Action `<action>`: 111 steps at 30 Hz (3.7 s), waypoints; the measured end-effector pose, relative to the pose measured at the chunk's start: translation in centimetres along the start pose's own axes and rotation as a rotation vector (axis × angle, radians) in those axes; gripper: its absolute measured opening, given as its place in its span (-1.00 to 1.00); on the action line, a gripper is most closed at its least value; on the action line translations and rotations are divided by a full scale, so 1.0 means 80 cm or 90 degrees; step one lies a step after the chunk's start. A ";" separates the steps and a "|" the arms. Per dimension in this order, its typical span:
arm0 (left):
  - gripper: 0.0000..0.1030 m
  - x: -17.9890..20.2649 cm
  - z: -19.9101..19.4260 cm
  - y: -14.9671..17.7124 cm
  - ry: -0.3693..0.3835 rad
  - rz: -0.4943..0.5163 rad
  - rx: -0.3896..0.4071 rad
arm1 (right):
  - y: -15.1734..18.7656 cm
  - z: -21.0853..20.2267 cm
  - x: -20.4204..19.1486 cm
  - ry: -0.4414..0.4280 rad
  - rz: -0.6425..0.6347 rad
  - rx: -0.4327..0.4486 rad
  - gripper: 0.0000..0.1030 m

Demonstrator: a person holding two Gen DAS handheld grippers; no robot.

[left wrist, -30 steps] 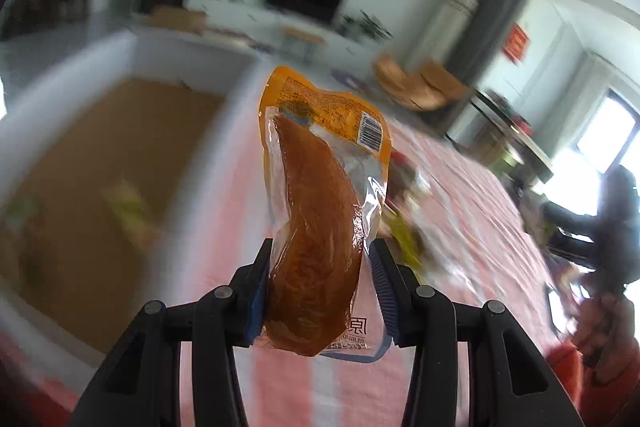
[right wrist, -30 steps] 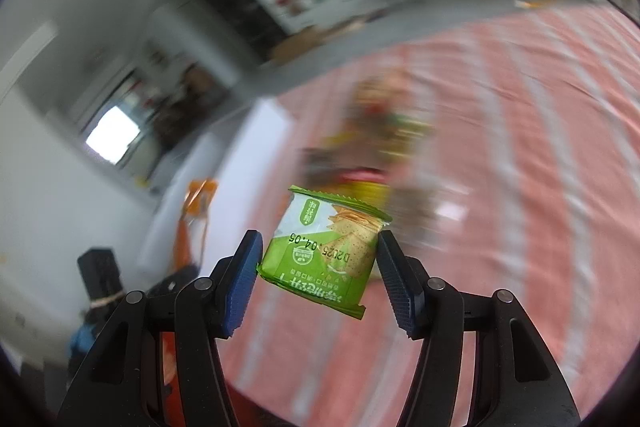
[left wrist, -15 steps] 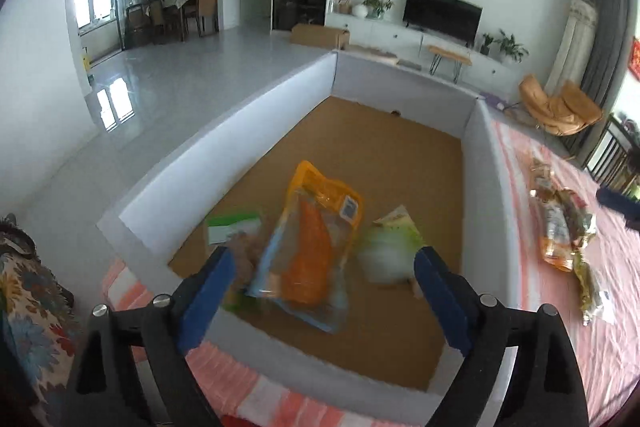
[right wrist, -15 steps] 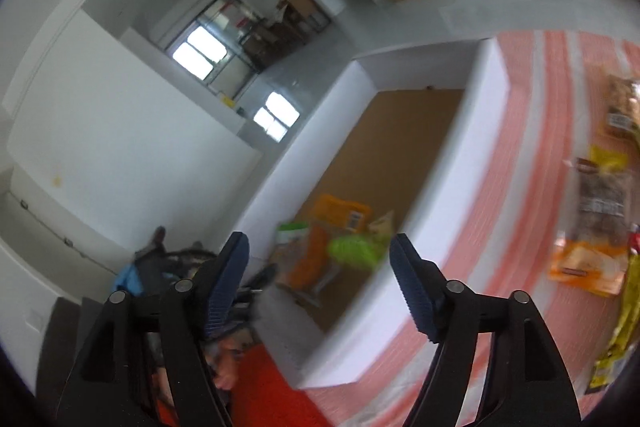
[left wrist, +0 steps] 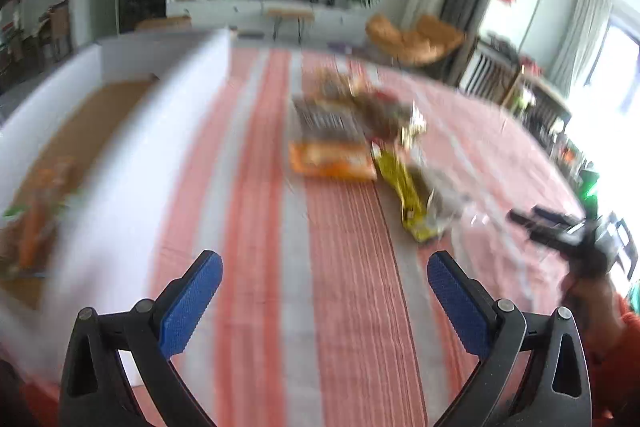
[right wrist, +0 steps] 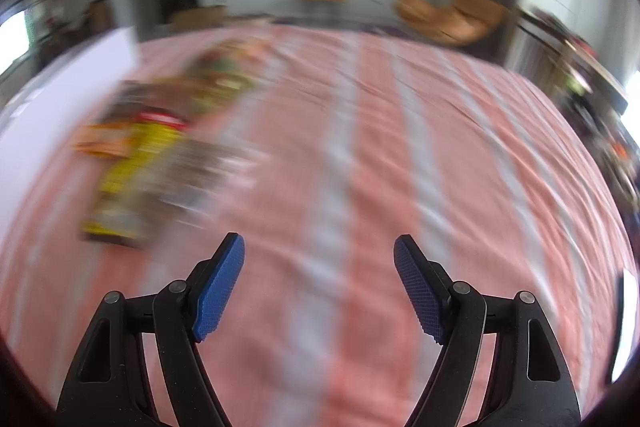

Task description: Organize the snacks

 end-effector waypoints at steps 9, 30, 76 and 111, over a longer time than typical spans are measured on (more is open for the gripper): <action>0.96 0.022 0.111 -0.009 -0.100 0.039 -0.041 | 0.006 0.019 0.068 0.038 0.099 -0.016 0.73; 1.00 0.024 0.150 -0.008 -0.135 0.043 -0.054 | 0.016 0.013 0.075 0.030 0.093 -0.026 0.88; 1.00 0.024 0.150 -0.008 -0.135 0.043 -0.055 | 0.017 0.013 0.075 0.030 0.093 -0.025 0.89; -0.54 0.050 0.212 -0.182 -0.117 0.016 -0.127 | 0.017 0.013 0.074 0.030 0.094 -0.024 0.90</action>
Point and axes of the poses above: each gripper's, at about its wrist camera, not at the fingertips, and z roughly the way its jaws point, x to its right, y to its underside, the point moved 5 cm from there along z, roughly the way its jaws point, and after that the axes turned 14 degrees about -y, right-handed, at the moved point
